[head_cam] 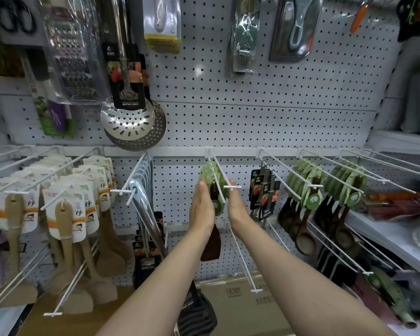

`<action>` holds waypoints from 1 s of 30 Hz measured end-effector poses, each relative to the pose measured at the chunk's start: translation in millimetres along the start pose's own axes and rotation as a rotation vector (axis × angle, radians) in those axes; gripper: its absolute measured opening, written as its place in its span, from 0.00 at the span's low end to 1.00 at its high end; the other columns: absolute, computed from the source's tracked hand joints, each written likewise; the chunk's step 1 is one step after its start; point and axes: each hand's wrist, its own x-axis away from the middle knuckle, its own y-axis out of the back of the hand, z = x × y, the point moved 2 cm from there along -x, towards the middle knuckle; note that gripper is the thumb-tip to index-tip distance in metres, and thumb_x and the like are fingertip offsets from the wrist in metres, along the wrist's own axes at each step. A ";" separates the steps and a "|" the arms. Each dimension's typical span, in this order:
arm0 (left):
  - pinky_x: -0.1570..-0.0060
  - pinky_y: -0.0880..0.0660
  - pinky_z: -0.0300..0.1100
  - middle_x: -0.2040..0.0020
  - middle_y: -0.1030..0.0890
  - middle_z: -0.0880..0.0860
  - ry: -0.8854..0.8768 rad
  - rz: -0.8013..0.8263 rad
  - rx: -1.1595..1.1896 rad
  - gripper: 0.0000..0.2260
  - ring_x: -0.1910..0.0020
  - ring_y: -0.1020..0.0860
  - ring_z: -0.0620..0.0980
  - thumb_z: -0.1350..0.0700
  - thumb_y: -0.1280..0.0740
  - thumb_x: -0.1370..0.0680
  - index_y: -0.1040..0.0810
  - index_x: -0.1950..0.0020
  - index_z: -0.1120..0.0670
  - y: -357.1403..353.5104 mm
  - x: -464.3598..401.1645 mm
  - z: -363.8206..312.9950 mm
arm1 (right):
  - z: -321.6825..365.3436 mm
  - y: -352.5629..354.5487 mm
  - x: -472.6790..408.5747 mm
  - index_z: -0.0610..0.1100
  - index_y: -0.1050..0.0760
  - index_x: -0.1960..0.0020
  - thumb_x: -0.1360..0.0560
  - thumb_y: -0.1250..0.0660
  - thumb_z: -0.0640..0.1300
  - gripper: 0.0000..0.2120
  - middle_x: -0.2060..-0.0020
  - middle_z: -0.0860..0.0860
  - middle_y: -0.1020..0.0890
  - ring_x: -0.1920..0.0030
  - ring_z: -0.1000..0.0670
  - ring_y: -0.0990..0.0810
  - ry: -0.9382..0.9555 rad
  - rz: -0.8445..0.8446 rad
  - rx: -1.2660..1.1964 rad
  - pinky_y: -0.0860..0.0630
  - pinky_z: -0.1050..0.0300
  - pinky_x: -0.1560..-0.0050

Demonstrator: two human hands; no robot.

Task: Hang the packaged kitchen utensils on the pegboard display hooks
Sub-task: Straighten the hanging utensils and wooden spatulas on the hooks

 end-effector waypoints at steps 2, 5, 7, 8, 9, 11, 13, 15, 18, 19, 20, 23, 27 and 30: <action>0.25 0.36 0.54 0.23 0.32 0.43 0.005 0.012 0.017 0.39 0.25 0.33 0.46 0.19 0.59 0.31 0.41 0.23 0.31 1.1 1.4 0.3 | -0.7 0.4 2.0 0.56 0.27 0.28 0.18 0.54 0.69 0.30 0.34 0.52 0.24 0.40 0.54 0.30 -0.009 -0.007 0.005 0.37 0.54 0.38; 0.26 0.35 0.55 0.25 0.29 0.44 0.052 0.004 0.041 0.42 0.26 0.31 0.47 0.16 0.58 0.33 0.37 0.24 0.32 3.1 2.4 6.3 | -0.7 3.7 12.8 0.55 0.27 0.29 0.16 0.55 0.65 0.27 0.37 0.56 0.22 0.44 0.59 0.27 0.036 0.010 -0.015 0.36 0.58 0.38; 0.27 0.34 0.54 0.27 0.26 0.45 0.082 -0.007 0.047 0.45 0.28 0.28 0.47 0.16 0.57 0.34 0.32 0.25 0.36 6.5 6.0 9.3 | -2.9 6.2 19.7 0.57 0.28 0.36 0.14 0.55 0.59 0.19 0.49 0.63 0.22 0.53 0.67 0.26 0.069 0.019 -0.030 0.33 0.68 0.44; 0.27 0.34 0.54 0.28 0.25 0.46 0.092 -0.015 0.041 0.44 0.29 0.28 0.47 0.17 0.57 0.33 0.30 0.26 0.37 9.0 11.8 7.9 | -5.8 7.3 23.5 0.58 0.28 0.39 0.14 0.55 0.57 0.17 0.52 0.65 0.23 0.54 0.69 0.26 0.077 0.015 -0.029 0.32 0.73 0.49; 0.26 0.34 0.53 0.29 0.25 0.45 0.097 -0.022 0.044 0.42 0.29 0.28 0.46 0.19 0.57 0.30 0.30 0.26 0.39 12.4 21.7 3.4 | -9.4 7.1 28.4 0.57 0.28 0.39 0.13 0.55 0.57 0.18 0.51 0.65 0.23 0.52 0.68 0.25 0.097 0.011 -0.033 0.31 0.74 0.51; 0.26 0.36 0.49 0.28 0.26 0.45 0.098 -0.027 0.073 0.34 0.28 0.30 0.45 0.27 0.56 0.22 0.30 0.25 0.42 19.2 45.7 -3.9 | -24.4 5.1 37.4 0.52 0.28 0.30 0.14 0.55 0.59 0.23 0.38 0.58 0.22 0.36 0.58 0.26 0.112 -0.009 -0.051 0.32 0.64 0.37; 0.24 0.39 0.49 0.25 0.30 0.46 0.103 -0.030 0.125 0.30 0.25 0.34 0.44 0.33 0.53 0.18 0.33 0.22 0.46 26.8 67.9 -2.7 | -42.8 1.3 47.5 0.48 0.31 0.24 0.14 0.55 0.59 0.27 0.29 0.52 0.26 0.28 0.52 0.31 0.081 -0.013 -0.087 0.37 0.54 0.29; 0.26 0.36 0.49 0.26 0.28 0.47 0.107 -0.073 0.153 0.31 0.27 0.30 0.45 0.32 0.51 0.19 0.31 0.24 0.48 40.6 87.0 -0.8 | -58.5 -5.2 62.3 0.47 0.30 0.26 0.14 0.54 0.58 0.26 0.30 0.52 0.26 0.29 0.52 0.30 0.052 0.023 -0.091 0.37 0.55 0.30; 0.41 0.23 0.43 0.43 0.17 0.48 0.064 -0.212 0.211 0.21 0.44 0.19 0.44 0.39 0.46 0.18 0.22 0.38 0.51 68.1 109.9 -3.6 | -83.8 -19.0 80.4 0.46 0.27 0.28 0.15 0.50 0.60 0.27 0.30 0.50 0.24 0.30 0.51 0.27 -0.050 0.143 -0.005 0.36 0.53 0.30; 0.47 0.21 0.42 0.48 0.16 0.49 0.045 -0.286 0.227 0.18 0.49 0.17 0.44 0.42 0.45 0.16 0.21 0.42 0.52 77.8 115.6 -6.6 | -88.7 -23.6 87.8 0.46 0.25 0.29 0.16 0.48 0.62 0.27 0.32 0.51 0.22 0.32 0.52 0.25 -0.071 0.186 0.038 0.35 0.54 0.31; 0.52 0.21 0.42 0.52 0.17 0.50 0.027 -0.365 0.238 0.16 0.54 0.17 0.44 0.44 0.43 0.16 0.21 0.45 0.53 88.1 117.3 -7.3 | -93.8 -27.5 94.0 0.47 0.23 0.31 0.17 0.46 0.62 0.26 0.35 0.53 0.20 0.34 0.53 0.24 -0.083 0.213 0.081 0.33 0.55 0.33; 0.54 0.22 0.43 0.54 0.19 0.50 0.024 -0.555 0.271 0.10 0.58 0.20 0.42 0.46 0.37 0.17 0.24 0.49 0.51 116.0 108.0 -4.0 | -104.6 -37.1 111.3 0.51 0.17 0.46 0.19 0.41 0.63 0.20 0.51 0.56 0.14 0.47 0.55 0.17 -0.093 0.216 0.172 0.25 0.57 0.43; 0.37 0.24 0.50 0.44 0.19 0.49 0.120 -0.515 0.202 0.11 0.45 0.20 0.46 0.46 0.33 0.19 0.22 0.41 0.50 138.3 81.7 3.2 | -120.1 -45.5 120.8 0.51 0.16 0.53 0.22 0.33 0.62 0.16 0.57 0.54 0.13 0.52 0.51 0.14 -0.106 0.172 0.211 0.20 0.45 0.41; 0.37 0.23 0.54 0.44 0.16 0.50 0.185 -0.392 0.215 0.14 0.43 0.18 0.50 0.46 0.32 0.20 0.20 0.38 0.51 142.1 67.3 3.4 | -119.3 -48.4 120.4 0.50 0.15 0.57 0.23 0.30 0.58 0.13 0.59 0.54 0.12 0.53 0.50 0.14 -0.098 0.166 0.218 0.20 0.45 0.41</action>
